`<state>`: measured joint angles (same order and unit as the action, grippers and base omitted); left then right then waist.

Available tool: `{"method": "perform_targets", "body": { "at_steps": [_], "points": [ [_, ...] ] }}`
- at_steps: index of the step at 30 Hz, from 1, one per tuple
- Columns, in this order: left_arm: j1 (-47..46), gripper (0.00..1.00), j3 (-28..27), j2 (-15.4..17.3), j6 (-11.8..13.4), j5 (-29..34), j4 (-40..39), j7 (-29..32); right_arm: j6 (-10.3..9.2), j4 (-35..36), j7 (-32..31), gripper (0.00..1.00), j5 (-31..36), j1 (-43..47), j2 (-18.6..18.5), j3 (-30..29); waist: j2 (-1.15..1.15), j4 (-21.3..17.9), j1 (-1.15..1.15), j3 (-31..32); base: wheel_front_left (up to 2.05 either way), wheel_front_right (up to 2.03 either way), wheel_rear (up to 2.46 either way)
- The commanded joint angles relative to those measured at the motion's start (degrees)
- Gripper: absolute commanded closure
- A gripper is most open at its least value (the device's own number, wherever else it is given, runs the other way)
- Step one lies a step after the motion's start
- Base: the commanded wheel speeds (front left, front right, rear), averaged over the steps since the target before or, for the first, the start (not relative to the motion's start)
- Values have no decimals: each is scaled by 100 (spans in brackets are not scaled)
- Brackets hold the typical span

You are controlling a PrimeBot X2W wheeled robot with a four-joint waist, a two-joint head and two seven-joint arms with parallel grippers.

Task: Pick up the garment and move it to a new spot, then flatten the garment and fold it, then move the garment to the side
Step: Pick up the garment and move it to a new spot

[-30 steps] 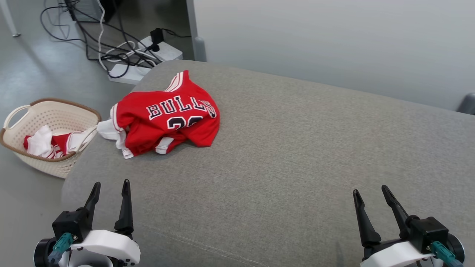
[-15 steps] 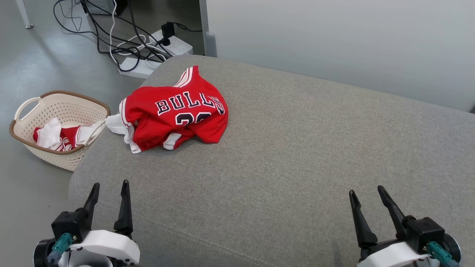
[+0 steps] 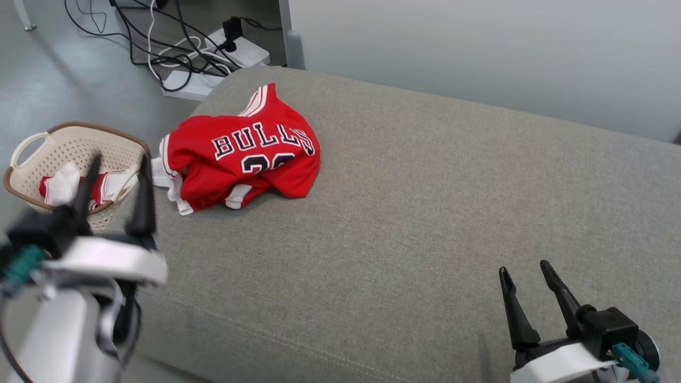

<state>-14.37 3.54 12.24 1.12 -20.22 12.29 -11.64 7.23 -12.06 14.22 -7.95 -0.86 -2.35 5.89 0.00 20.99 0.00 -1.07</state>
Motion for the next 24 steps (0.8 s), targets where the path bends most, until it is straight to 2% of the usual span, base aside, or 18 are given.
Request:
{"method": "perform_targets", "body": {
  "at_steps": [1, 5, 9, 14, 24],
  "points": [
    [-691, 0, -267, 325, -83, -34, -312, 157, 25, 180, 76, 0, 33, -261, -53, 147, 0, -86, 0, -129, 0, 0, 0],
    [-1597, 0, -374, 703, -281, -271, -216, 860, 25, 274, 55, 0, 102, -381, -53, 203, 0, -292, 0, -406, 0, 0, 0],
    [-2438, 0, -392, 1070, -483, -509, 511, 1650, 25, 371, 31, 0, 207, -546, -53, 248, 0, -577, 0, -737, 0, 0, 0],
    [-3114, 0, -401, 1249, -649, -960, 1780, 2548, 25, 469, -13, 0, 339, -740, -53, 258, 0, -900, 0, -1209, 0, 0, 0],
    [-3643, 0, -343, 1358, -782, -1474, 3331, 3583, 25, 587, -86, 0, 421, -1047, -144, 358, 0, -1292, 0, -1851, 0, 0, 0]
  ]
}}
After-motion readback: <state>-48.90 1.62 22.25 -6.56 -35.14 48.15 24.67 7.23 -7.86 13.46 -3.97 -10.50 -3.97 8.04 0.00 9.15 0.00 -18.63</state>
